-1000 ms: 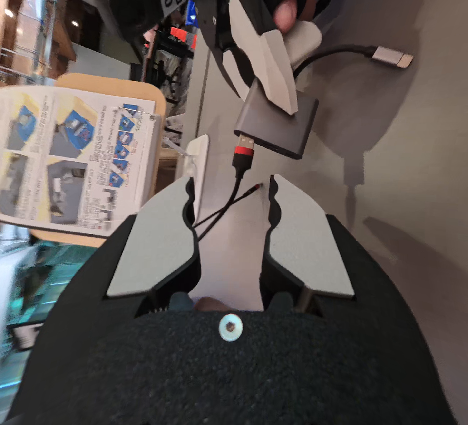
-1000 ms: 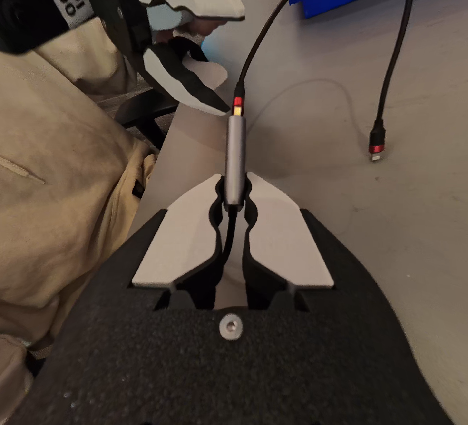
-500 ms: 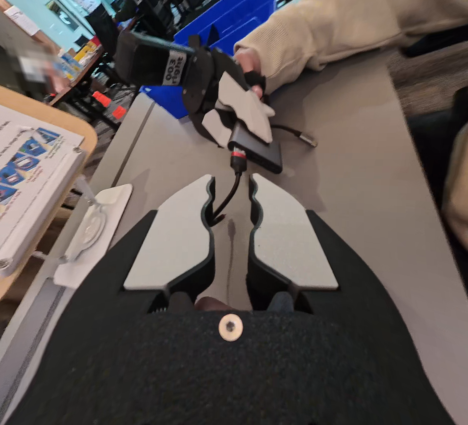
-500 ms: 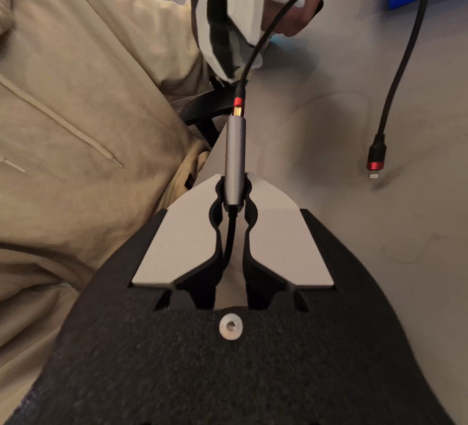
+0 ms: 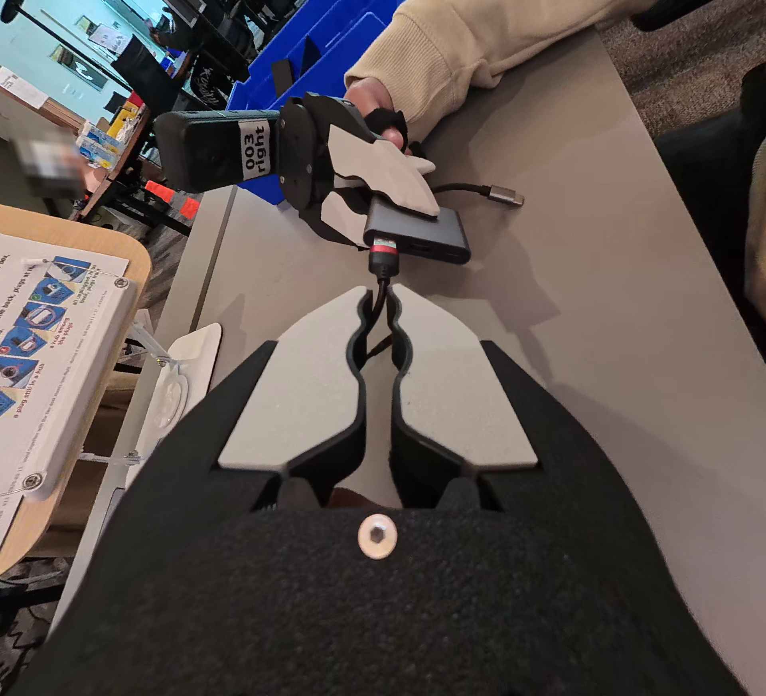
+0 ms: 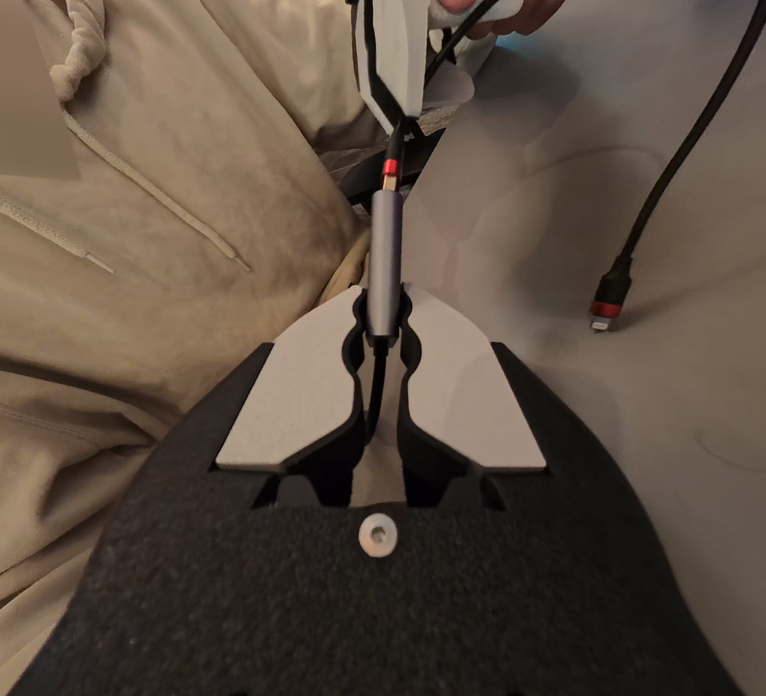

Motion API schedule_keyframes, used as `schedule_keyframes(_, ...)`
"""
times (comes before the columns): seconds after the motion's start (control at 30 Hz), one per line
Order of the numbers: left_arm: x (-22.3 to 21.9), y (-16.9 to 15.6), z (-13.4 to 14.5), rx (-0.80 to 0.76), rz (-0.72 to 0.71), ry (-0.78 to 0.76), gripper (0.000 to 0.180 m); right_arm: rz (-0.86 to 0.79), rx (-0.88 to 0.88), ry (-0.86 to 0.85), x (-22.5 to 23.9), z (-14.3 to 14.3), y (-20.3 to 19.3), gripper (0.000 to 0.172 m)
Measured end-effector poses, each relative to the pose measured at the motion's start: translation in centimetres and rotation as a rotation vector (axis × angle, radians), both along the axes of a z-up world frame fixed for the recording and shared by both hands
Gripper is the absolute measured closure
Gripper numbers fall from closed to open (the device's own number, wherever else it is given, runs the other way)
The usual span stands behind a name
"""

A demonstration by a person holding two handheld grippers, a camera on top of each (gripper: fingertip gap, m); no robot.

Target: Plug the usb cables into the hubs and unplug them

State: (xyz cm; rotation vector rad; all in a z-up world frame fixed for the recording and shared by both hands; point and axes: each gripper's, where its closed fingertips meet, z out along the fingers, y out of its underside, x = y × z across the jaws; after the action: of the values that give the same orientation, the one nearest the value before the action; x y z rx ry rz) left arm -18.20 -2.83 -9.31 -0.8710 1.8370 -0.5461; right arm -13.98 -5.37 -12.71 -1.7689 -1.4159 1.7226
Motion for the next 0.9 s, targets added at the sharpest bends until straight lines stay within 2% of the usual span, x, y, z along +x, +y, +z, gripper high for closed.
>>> schedule_keyframes(0.23,0.2,0.1,-1.1,0.085,-0.003,0.04,0.178,-0.015,-0.005,-0.057,0.3,-0.9,0.3,0.159)
schedule_keyframes(0.47,0.3,0.1,-1.5,0.093,-0.023,0.085,0.178,-0.009,0.002,-0.109,0.2,-1.6,0.1,0.159)
schedule_keyframes(0.73,-0.4,-0.2,-2.3,0.142,-0.072,0.226,0.178,0.004,0.039,-0.188,-0.1,-2.5,-0.2,0.159)
schedule_keyframes(0.9,-0.3,-0.5,-1.8,0.141,-0.101,0.278,0.178,0.017,0.039,-0.212,0.0,-2.7,-0.5,0.159)
